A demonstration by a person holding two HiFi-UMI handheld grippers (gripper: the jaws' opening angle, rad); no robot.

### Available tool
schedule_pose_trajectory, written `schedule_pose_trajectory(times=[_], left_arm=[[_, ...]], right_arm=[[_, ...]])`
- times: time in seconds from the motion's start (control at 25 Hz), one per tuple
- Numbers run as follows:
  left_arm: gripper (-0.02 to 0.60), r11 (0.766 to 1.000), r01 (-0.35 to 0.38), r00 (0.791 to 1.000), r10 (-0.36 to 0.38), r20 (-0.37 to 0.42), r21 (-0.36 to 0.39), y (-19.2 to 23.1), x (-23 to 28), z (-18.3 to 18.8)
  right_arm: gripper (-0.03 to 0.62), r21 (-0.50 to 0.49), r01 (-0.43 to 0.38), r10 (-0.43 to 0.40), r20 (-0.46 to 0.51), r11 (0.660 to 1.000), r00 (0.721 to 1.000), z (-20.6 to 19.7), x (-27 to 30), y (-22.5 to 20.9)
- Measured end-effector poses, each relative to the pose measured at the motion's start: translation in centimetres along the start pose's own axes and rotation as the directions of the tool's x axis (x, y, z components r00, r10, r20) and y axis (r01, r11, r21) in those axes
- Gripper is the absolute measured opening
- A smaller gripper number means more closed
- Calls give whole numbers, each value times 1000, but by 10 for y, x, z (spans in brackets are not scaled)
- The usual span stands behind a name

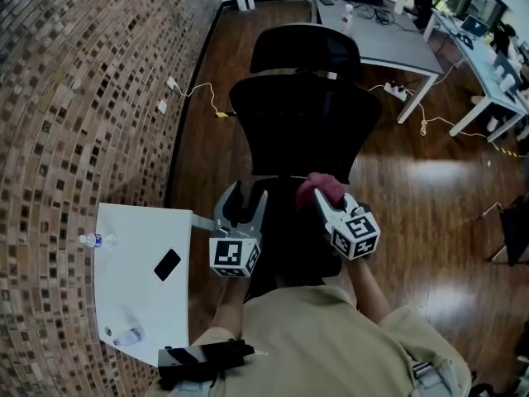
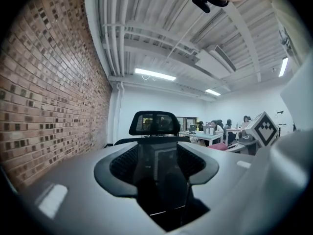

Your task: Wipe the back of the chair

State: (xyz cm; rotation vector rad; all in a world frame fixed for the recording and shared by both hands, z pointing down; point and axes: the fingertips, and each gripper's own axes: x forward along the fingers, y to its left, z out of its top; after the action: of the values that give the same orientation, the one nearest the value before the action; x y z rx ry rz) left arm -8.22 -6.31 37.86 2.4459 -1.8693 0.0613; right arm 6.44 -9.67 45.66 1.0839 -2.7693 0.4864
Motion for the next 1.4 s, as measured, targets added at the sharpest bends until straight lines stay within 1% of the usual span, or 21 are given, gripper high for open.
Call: schedule_pose_trajectory(times=[0.08, 0.2, 0.28, 0.36, 0.44, 0.52, 0.6, 0.64, 0.72, 0.84, 0.92, 1.04, 1.12, 1.16, 1.24, 1.28, 1.4], left_arm=[[225, 1000, 0, 1000, 0, -11, -10, 13, 9, -4], [225, 999, 18, 1000, -19, -22, -29, 27, 21, -8], [225, 999, 31, 999, -32, -18, -36, 37, 27, -8], [225, 999, 25, 1000, -26, -16, -37, 53, 30, -9], [225, 999, 7, 1000, -7, -15, -42, 72, 31, -8], [225, 999, -19, 1000, 18, -20, -50, 89, 31, -6], [225, 998, -43, 999, 41, -32, -55, 104, 31, -10], [225, 997, -52, 998, 49, -40, -55, 109, 32, -12], [225, 996, -62, 997, 59, -53, -58, 119, 36, -17], [225, 996, -59, 996, 54, -74, -63, 129, 48, -19], [225, 997, -38, 996, 32, -86, -68, 129, 58, -22], [225, 997, 10, 995, -17, -95, -76, 120, 76, -27], [225, 995, 53, 993, -61, -99, -85, 108, 90, -32], [225, 993, 75, 991, -83, -101, -89, 101, 97, -33], [225, 988, 118, 986, -128, -104, -95, 84, 109, -35], [225, 986, 139, 983, -149, -104, -97, 76, 115, -35], [225, 978, 184, 976, -194, -101, -96, 54, 124, -32]], right_arm=[[20, -20, 13, -14, -47, 1000, 999, -5, 30, -13], [20, -93, 18, -28, -103, 995, 994, -2, 79, -29], [20, -161, -35, 14, -126, 986, 992, 11, 122, -30], [20, -216, -116, 87, -139, 969, 986, 28, 174, -21], [20, -225, -177, 150, -131, 958, 980, 50, 228, -11], [20, -221, -225, 208, -99, 949, 973, 73, 278, 0], [20, -255, -265, 256, -68, 930, 964, 89, 322, 9], [20, -278, -274, 267, -66, 921, 962, 92, 341, 10], [20, -318, -263, 248, -85, 911, 965, 91, 372, 4], [20, -347, -197, 170, -106, 917, 980, 85, 393, -26], [20, -332, -123, 94, -102, 935, 990, 81, 385, -59], [20, -259, 42, -57, -51, 965, 997, 80, 344, -128], [20, -201, 143, -146, 2, 969, 989, 83, 302, -175], [20, -182, 194, -193, 23, 964, 981, 85, 278, -197], [20, -154, 303, -300, 41, 941, 953, 87, 223, -240], [20, -138, 358, -356, 38, 924, 934, 84, 195, -264], [20, -88, 504, -503, 29, 860, 864, 72, 117, -328]])
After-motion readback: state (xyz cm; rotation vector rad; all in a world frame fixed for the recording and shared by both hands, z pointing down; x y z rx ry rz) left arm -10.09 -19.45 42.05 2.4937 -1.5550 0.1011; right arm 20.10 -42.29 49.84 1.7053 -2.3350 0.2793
